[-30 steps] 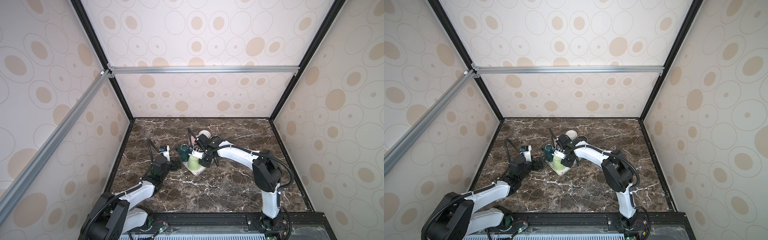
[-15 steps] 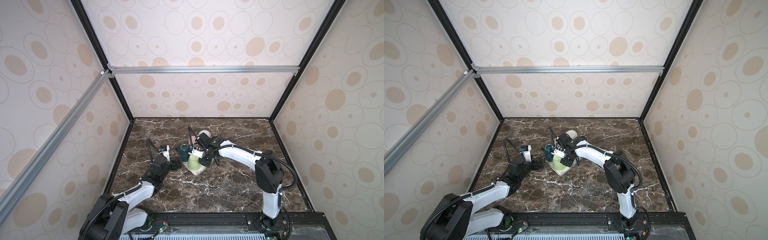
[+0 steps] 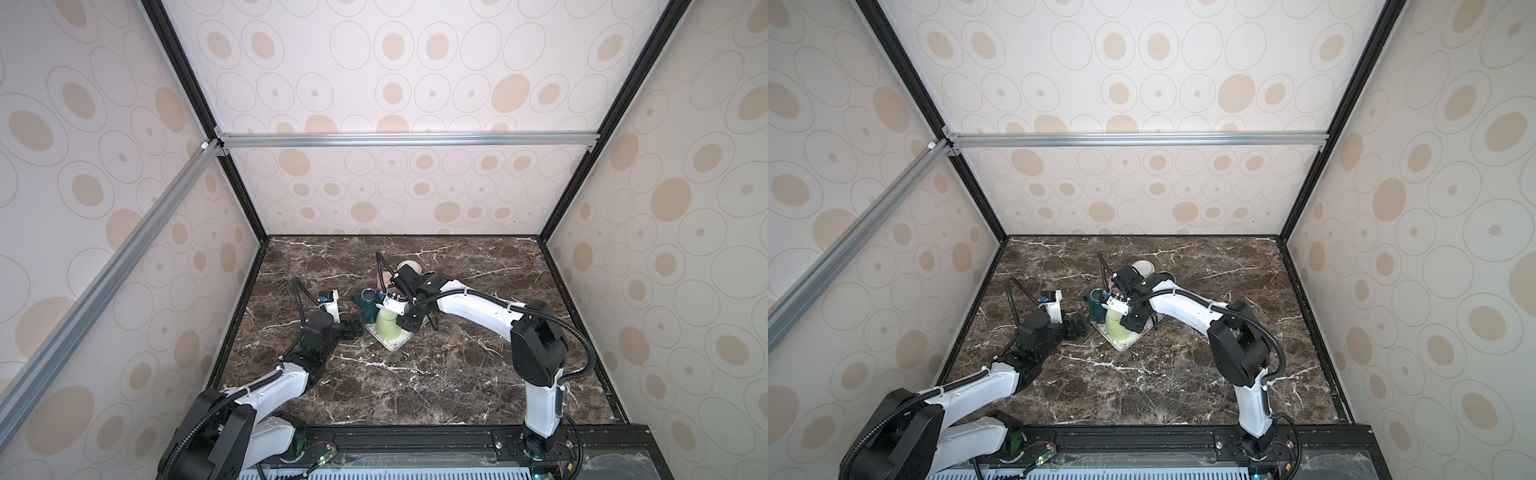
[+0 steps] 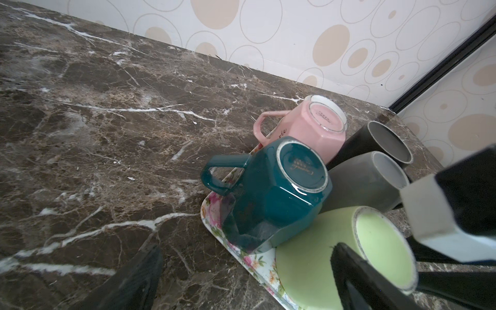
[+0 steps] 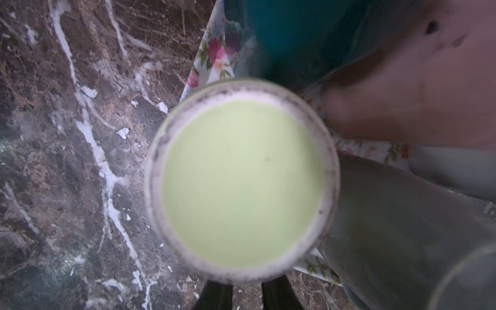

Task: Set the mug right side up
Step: 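Close the right gripper on the light green mug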

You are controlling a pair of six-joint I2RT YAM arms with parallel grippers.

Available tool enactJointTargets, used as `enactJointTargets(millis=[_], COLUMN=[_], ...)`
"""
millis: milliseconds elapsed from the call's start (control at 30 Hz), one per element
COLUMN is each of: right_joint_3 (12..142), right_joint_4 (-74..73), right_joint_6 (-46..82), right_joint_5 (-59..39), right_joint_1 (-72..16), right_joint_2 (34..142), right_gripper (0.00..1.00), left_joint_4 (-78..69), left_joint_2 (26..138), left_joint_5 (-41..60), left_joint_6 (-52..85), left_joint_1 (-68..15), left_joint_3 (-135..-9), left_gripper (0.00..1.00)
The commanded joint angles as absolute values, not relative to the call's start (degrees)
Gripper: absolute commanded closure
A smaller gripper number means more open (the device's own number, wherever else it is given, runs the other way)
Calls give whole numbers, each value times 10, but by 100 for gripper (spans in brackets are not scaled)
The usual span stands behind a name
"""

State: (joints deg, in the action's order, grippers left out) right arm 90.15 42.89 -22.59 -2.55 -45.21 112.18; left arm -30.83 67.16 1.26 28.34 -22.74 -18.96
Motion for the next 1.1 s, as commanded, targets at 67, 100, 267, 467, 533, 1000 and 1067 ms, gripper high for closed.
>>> enactJointTargets(millis=[67,100,267,467,533,1000,1067], right_joint_3=[928,928,933,932,933,931,930], right_joint_4=[445,445,448,444,440,428,425], right_joint_6=[-217,-216,-216,-213,-211,-203,-203], right_joint_5=[-12,-8,-7,-4,0,10,12], right_joint_1=[-459,-459,-459,-462,-463,-466,-466], right_joint_2=[1128,1130,1139,1148,1150,1160,1161], right_gripper=[76,76,76,72,72,78,83], left_joint_4=[-321,-322,-322,-323,-323,-323,-324], left_joint_2=[665,665,667,669,670,671,671], left_joint_5=[17,18,18,18,18,18,19], left_joint_6=[291,292,292,293,293,294,294], left_joint_1=[-234,-233,-234,-234,-234,-235,-236], left_joint_3=[-202,-201,-202,-202,-202,-201,-202], left_gripper=[2,2,2,2,2,2,2])
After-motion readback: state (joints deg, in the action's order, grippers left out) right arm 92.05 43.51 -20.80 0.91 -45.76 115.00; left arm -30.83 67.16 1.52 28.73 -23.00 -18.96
